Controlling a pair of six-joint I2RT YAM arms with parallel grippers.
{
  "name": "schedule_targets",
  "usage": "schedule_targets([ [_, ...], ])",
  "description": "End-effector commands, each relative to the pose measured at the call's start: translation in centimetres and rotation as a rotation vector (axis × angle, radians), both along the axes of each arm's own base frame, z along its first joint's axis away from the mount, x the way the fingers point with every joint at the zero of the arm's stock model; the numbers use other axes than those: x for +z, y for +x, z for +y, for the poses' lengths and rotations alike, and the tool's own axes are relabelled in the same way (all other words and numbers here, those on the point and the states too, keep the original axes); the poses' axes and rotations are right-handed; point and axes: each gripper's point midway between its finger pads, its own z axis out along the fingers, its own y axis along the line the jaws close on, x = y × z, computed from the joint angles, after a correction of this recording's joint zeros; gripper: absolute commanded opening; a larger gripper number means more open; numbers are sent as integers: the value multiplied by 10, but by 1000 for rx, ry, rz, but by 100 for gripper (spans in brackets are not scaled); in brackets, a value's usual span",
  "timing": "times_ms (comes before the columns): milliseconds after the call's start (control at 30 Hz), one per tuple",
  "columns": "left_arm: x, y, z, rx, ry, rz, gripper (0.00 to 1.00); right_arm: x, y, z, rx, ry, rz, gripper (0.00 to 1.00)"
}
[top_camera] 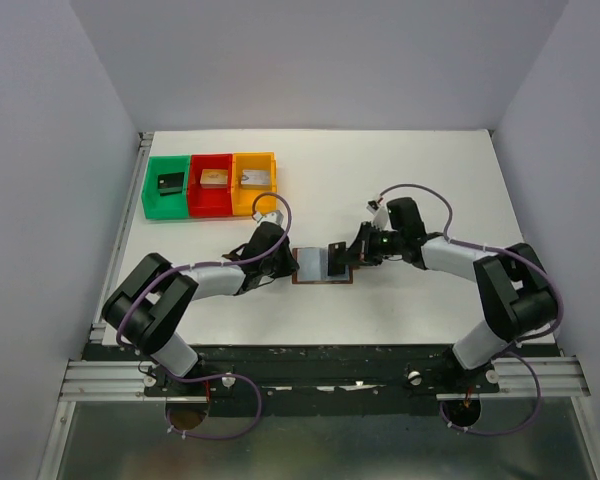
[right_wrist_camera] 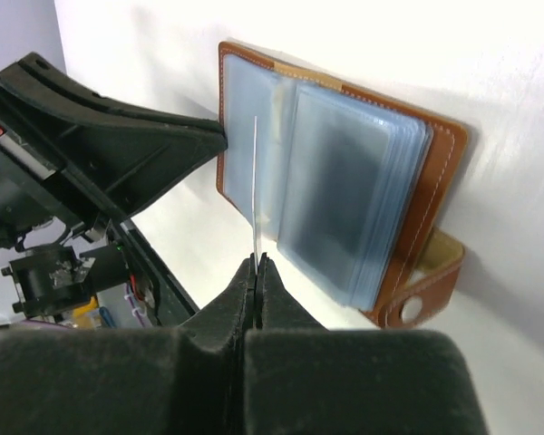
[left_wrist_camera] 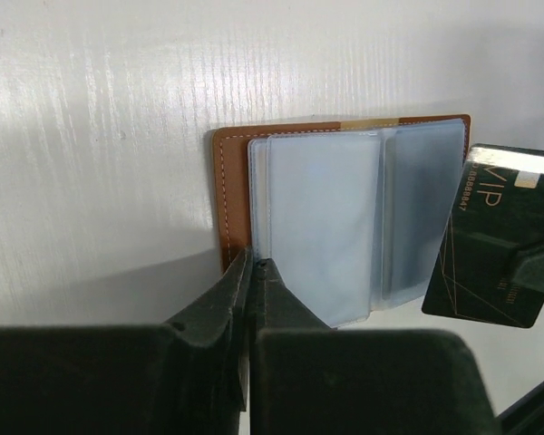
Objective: Take the credit cards out of the card holder
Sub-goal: Remove the credit card from the card holder.
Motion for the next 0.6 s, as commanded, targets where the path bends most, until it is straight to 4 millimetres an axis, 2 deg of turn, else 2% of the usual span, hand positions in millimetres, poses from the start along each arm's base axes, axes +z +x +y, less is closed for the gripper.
schedule_targets([
  [0, 9, -10, -7, -63, -7, 20, 20, 15, -4, -19, -22, -113, -38, 0],
  [100, 31, -5, -18, -92, -53, -21, 42, 35, -7, -28, -25, -152, -88, 0],
  [267, 82, 5, -28, -112, -119, -118, 60, 68, -10, -40, -16, -208, -193, 0],
  [300, 94, 5, -28, -111, -135, -143, 71, 72, -12, -42, -7, -220, -215, 0],
  [367, 124, 7, -25, -102, -164, -208, 85, 83, -17, -44, 15, -228, -250, 0],
  [433, 150, 5, -21, -111, -181, -267, 89, 95, -23, -42, 57, -224, -286, 0],
  [567, 200, -8, -19, -239, -257, -408, 89, 133, -54, -18, 260, -131, -345, 0],
])
